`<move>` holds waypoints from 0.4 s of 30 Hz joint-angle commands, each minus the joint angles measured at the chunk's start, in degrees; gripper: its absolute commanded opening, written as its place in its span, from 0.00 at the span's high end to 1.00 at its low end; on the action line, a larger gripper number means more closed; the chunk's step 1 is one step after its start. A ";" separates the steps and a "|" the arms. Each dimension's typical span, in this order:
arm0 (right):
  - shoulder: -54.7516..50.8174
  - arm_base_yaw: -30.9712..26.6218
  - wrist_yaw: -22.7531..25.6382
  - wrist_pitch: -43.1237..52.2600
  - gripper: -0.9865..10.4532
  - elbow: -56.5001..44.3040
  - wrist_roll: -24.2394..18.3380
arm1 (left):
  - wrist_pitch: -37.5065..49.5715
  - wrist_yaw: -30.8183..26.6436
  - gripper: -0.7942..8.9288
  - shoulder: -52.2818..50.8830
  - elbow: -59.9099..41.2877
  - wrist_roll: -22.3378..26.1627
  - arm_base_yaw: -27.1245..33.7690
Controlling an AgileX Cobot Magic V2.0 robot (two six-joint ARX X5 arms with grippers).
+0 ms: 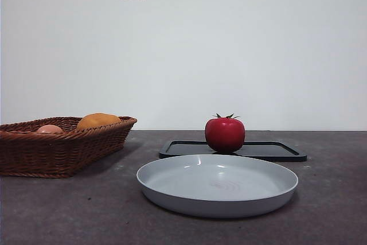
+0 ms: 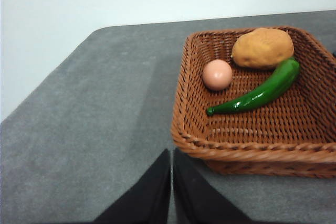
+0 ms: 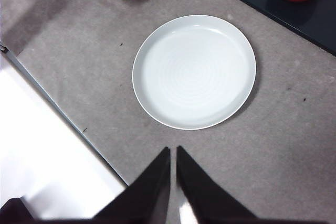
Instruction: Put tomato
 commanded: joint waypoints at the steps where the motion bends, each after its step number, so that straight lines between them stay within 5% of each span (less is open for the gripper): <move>1: 0.39 0.35 -0.33 0.61 0.91 0.42 0.57 | -0.44 -0.09 0.91 -0.13 -0.33 -0.26 0.09; 12: 0.39 0.35 -0.33 0.70 0.91 0.39 0.57 | -2.62 -0.09 0.91 -0.13 -0.48 -0.55 0.07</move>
